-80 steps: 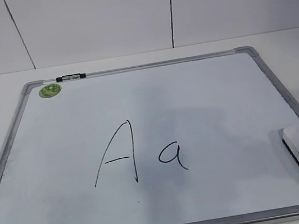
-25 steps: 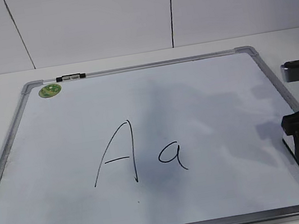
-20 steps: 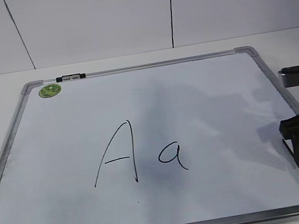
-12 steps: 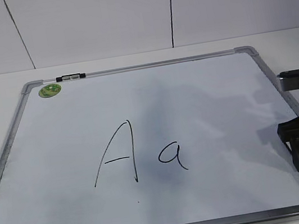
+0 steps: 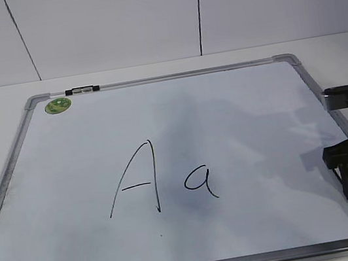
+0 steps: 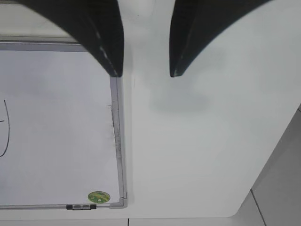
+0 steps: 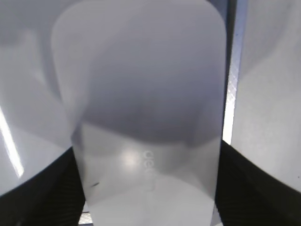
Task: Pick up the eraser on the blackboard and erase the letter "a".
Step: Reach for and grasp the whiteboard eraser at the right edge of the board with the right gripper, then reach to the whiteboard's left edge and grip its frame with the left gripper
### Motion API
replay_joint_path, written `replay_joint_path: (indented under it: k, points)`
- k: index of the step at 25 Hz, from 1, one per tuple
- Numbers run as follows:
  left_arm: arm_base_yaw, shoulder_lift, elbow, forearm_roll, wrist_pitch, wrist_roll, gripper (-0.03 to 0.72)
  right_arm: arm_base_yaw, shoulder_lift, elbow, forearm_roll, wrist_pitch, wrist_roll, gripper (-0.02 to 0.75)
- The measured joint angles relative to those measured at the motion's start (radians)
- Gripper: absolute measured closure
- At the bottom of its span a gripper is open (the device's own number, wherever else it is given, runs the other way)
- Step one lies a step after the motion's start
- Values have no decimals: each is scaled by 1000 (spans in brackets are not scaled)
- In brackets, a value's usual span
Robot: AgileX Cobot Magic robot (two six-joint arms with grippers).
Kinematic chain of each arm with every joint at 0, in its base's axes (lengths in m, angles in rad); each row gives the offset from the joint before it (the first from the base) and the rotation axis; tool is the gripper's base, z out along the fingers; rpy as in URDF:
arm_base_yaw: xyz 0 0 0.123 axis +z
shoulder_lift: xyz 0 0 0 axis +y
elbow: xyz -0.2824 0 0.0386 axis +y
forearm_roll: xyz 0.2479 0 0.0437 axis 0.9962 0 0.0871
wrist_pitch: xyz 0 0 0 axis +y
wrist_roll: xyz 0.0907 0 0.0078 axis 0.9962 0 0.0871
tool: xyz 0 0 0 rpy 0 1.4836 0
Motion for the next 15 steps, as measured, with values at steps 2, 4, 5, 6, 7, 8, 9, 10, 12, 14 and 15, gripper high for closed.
replay_joint_path:
  k: [2, 4, 5, 6, 7, 8, 9, 10, 12, 14, 15]
  points:
    - [0, 0, 0, 0, 0, 0, 452, 0, 0, 0, -4, -1, 0, 160]
    - [0, 0, 0, 0, 0, 0, 452, 0, 0, 0, -4, -6, 0, 172]
    - [0, 0, 0, 0, 0, 0, 452, 0, 0, 0, -4, -8, 0, 178]
    - [0, 0, 0, 0, 0, 0, 452, 0, 0, 0, -4, -8, 0, 186]
    - [0, 0, 0, 0, 0, 0, 452, 0, 0, 0, -4, -10, 0, 190]
    - [0, 0, 0, 0, 0, 0, 452, 0, 0, 0, -4, -14, 0, 191]
    - [0, 0, 0, 0, 0, 0, 452, 0, 0, 0, -5, -16, 0, 194]
    - [0, 0, 0, 0, 0, 0, 452, 0, 0, 0, -6, -16, 0, 195]
    - [0, 0, 0, 0, 0, 0, 452, 0, 0, 0, -8, -16, 0, 196]
    - [0, 0, 0, 0, 0, 0, 452, 0, 0, 0, -8, -16, 0, 196]
    - [0, 0, 0, 0, 0, 0, 452, 0, 0, 0, -8, -16, 0, 197]
